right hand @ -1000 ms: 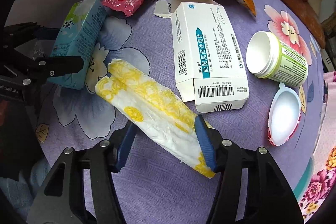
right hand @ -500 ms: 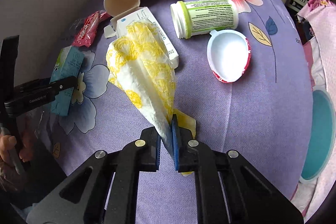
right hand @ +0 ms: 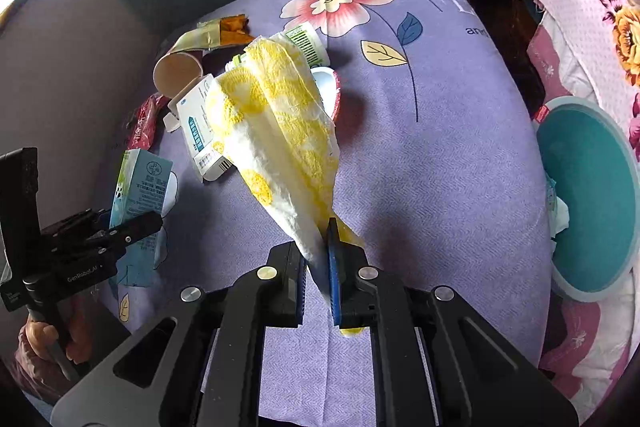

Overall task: Collect trash
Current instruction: 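Carry the milk carton and yellow wrapper over the teal bin with both tools, then drop the milk carton from left tool while right tool drops yellow wrapper into bin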

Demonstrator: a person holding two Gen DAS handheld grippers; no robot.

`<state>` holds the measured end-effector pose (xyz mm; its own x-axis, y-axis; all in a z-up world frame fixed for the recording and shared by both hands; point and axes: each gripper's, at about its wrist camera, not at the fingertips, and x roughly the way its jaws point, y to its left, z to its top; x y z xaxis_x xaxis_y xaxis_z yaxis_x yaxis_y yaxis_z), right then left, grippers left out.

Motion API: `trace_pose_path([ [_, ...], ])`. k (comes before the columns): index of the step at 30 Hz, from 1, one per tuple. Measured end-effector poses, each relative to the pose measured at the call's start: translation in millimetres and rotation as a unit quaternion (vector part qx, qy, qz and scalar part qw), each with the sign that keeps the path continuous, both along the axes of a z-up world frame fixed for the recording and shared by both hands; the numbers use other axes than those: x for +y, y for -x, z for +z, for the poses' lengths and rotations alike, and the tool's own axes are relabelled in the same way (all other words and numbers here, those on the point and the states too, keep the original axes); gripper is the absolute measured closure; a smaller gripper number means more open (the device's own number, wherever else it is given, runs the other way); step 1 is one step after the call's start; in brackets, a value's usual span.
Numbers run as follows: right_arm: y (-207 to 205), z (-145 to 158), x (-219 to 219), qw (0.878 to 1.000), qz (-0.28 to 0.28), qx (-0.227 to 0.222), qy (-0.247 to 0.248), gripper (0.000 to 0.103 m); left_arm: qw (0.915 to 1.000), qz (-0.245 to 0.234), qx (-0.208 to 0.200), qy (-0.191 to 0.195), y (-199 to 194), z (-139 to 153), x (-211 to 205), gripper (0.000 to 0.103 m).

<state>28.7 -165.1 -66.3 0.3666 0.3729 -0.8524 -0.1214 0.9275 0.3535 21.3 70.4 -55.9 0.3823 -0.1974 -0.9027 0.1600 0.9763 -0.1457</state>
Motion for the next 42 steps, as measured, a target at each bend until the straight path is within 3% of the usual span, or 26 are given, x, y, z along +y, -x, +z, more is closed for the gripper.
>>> trace_pose_path([
  [13,12,23,-103,0.993,-0.100,-0.047,-0.033,0.094,0.9937,-0.106,-0.029,-0.023,-24,22,-124,0.053],
  [27,42,11,-227,0.970,-0.232,-0.059,-0.037,0.094,0.9769,-0.210,-0.033,-0.021,-46,21,-264,0.053],
  [42,47,-12,-283,0.957,-0.288,-0.039,-0.021,0.094,0.9665,-0.256,-0.013,-0.007,-67,1,-348,0.052],
])
